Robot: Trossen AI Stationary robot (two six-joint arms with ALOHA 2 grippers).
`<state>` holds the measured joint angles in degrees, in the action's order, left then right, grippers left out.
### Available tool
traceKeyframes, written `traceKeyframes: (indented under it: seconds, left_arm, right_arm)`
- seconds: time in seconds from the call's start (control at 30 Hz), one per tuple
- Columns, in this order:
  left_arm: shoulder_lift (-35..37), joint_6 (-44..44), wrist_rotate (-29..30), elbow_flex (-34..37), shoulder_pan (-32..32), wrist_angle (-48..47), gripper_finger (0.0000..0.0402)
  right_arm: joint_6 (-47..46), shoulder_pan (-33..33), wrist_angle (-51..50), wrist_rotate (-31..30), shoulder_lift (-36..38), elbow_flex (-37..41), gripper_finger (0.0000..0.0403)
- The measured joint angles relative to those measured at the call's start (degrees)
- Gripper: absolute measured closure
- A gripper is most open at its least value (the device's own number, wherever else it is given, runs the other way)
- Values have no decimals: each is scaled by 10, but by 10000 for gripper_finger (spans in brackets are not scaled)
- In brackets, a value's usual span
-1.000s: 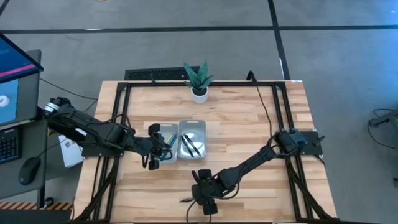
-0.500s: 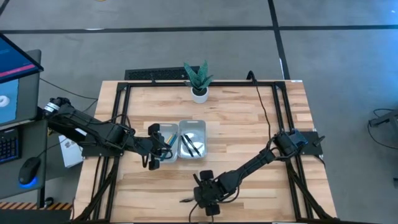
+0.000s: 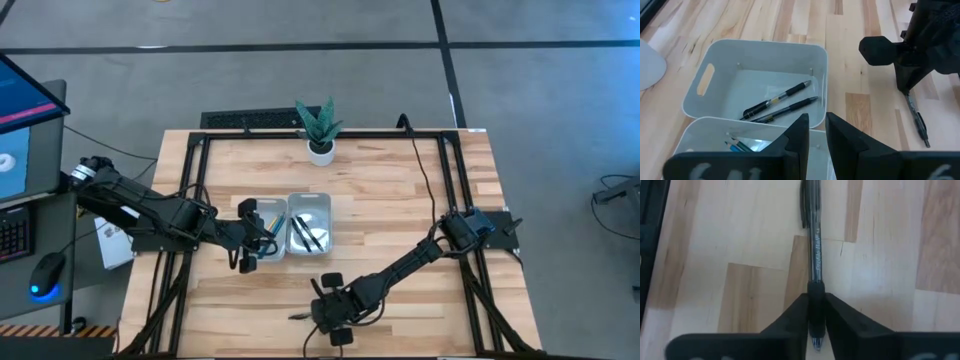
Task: Sort pens & pencils
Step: Put the black pen into the right gray bin
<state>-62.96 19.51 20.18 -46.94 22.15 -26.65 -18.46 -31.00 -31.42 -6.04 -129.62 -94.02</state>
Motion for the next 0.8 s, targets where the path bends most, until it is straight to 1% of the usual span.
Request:
traceKeyframes:
  seconds: [0.17, 0.4, 0.5, 0.8]
  left_arm:
    - [0, 0, 12, 0, 0, 0, 347]
    - [0, 0, 15, 0, 0, 0, 347]
    - [0, 5, 16, 0, 0, 0, 347]
    - [0, 6, 16, 0, 0, 0, 347]
  right_arm:
    - [0, 0, 0, 1, 0, 0, 342]
    - [-1, 0, 1, 2, 0, 0, 340]
    - [-15, 1, 4, 2, 0, 1, 340]
    - [-26, 9, 32, 27, 3, 3, 340]
